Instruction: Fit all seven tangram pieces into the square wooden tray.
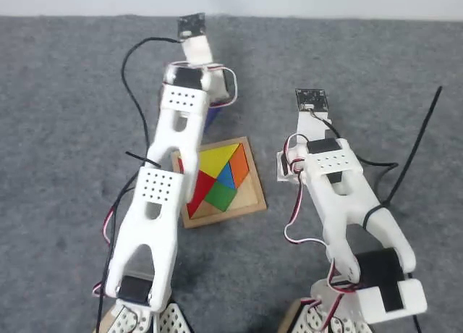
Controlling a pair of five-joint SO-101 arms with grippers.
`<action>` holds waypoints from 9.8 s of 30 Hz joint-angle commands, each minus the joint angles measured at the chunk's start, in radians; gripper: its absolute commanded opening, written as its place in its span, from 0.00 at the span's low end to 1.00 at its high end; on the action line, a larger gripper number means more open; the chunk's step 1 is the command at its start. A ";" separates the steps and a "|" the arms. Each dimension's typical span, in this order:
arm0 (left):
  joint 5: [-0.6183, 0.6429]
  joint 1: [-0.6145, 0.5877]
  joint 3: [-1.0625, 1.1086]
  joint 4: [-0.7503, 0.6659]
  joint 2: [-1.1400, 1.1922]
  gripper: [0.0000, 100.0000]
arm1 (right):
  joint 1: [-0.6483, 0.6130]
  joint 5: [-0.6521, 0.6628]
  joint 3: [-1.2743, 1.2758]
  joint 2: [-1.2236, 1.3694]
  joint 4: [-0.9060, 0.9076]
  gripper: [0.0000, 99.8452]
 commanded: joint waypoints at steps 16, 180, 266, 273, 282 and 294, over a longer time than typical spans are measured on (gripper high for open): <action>-0.055 -0.006 -0.216 0.247 -0.018 0.01 | 0.012 0.012 -0.041 -0.002 -0.016 0.01; -2.079 -0.560 1.623 0.195 -1.267 0.02 | -0.031 0.133 0.025 -0.001 -0.079 0.01; -1.870 -0.537 0.923 0.381 -0.583 0.15 | -0.033 0.135 0.023 0.038 -0.117 0.01; -1.916 -0.526 1.089 0.379 -0.738 0.15 | -0.033 0.135 0.023 0.038 -0.117 0.01; -1.924 -0.491 1.343 0.273 -0.882 0.15 | -0.033 0.135 0.023 0.038 -0.116 0.01; -1.854 -0.512 1.356 0.106 -0.881 0.15 | -0.033 0.135 0.023 0.038 -0.116 0.01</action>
